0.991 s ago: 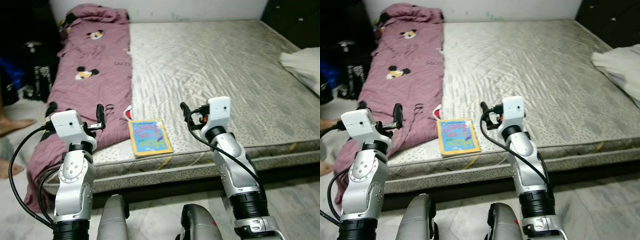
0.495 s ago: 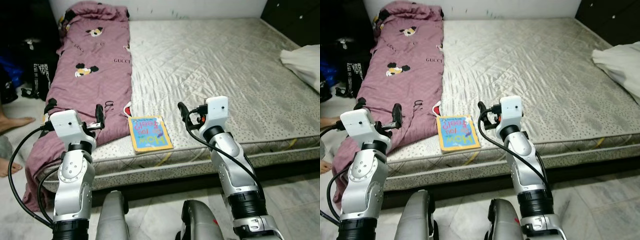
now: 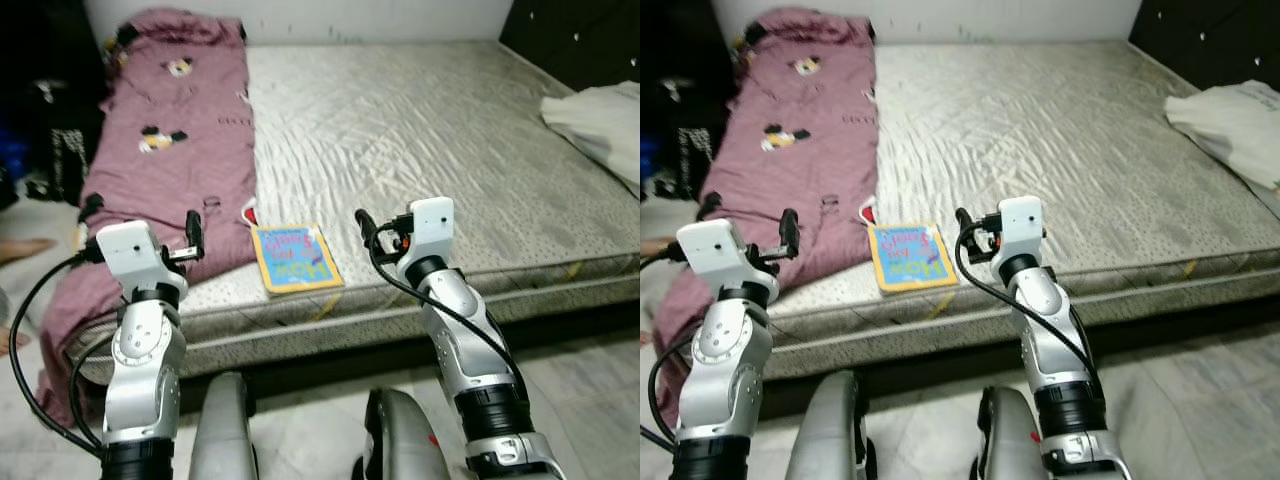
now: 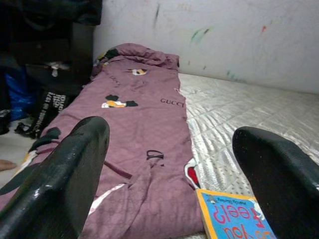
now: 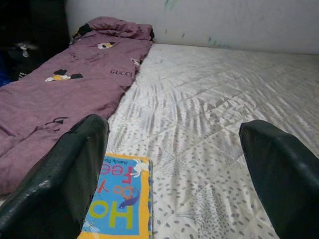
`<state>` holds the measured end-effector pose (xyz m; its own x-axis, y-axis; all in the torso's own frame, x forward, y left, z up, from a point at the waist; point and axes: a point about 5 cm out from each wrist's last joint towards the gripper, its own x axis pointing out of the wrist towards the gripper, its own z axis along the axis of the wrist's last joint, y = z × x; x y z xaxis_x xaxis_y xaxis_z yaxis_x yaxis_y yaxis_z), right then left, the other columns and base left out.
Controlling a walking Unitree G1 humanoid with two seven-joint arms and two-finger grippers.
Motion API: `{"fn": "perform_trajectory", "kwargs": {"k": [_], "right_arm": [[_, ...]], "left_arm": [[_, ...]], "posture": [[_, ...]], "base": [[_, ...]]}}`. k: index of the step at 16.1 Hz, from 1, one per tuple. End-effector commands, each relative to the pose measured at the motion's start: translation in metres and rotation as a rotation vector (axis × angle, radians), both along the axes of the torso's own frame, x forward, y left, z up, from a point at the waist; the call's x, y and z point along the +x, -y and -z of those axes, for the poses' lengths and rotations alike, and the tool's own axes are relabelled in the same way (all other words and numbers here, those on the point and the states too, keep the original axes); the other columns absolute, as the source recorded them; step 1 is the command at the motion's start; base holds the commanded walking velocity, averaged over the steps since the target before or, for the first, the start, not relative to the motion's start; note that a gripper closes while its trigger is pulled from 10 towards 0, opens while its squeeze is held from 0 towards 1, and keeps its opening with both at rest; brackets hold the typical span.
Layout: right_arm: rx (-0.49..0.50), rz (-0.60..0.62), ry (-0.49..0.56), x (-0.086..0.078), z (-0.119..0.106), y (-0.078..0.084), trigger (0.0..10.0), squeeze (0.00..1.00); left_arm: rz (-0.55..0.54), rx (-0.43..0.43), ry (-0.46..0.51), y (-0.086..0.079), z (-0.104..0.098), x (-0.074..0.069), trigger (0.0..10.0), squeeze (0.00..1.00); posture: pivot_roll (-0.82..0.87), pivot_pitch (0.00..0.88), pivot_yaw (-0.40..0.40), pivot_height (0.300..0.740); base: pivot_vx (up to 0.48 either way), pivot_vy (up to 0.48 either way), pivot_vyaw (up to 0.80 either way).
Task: Clean up the room
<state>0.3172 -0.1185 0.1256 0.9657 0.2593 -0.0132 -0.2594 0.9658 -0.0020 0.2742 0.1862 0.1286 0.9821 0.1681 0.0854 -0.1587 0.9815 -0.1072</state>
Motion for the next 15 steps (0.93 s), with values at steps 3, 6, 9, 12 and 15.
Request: {"fn": "perform_trajectory", "kwargs": {"k": [3,6,9,12,15], "right_arm": [[-0.012,-0.015,0.016,0.0020,-0.0040,-0.0021,10.0,0.00],[-0.008,-0.016,0.016,0.0018,-0.0040,-0.0025,10.0,0.00],[-0.005,-0.019,0.016,0.0017,-0.0041,-0.0031,10.0,0.00],[0.000,-0.014,0.012,0.0019,-0.0038,-0.0029,10.0,0.00],[-0.002,-0.014,0.011,0.0022,-0.0034,-0.0030,10.0,0.00]], "left_arm": [[0.018,0.008,0.024,0.0038,-0.0060,0.0027,10.0,0.00],[0.022,0.006,0.023,0.0038,-0.0058,0.0029,10.0,0.00],[0.029,0.000,0.017,0.0048,-0.0052,0.0037,10.0,0.00],[0.031,-0.001,0.014,0.0053,-0.0049,0.0040,10.0,0.00],[0.036,-0.010,0.008,0.0068,-0.0042,0.0047,10.0,0.00]], "posture": [[-0.10,0.017,-0.013,0.595],[-0.10,0.019,-0.011,0.595],[-0.10,0.021,-0.010,0.595],[-0.10,0.021,-0.010,0.595],[-0.10,0.021,-0.010,0.595]], "base": [[0.000,0.000,0.31],[0.000,0.000,0.48],[0.000,0.000,0.69],[0.000,0.000,0.00],[0.000,0.000,0.00]]}}
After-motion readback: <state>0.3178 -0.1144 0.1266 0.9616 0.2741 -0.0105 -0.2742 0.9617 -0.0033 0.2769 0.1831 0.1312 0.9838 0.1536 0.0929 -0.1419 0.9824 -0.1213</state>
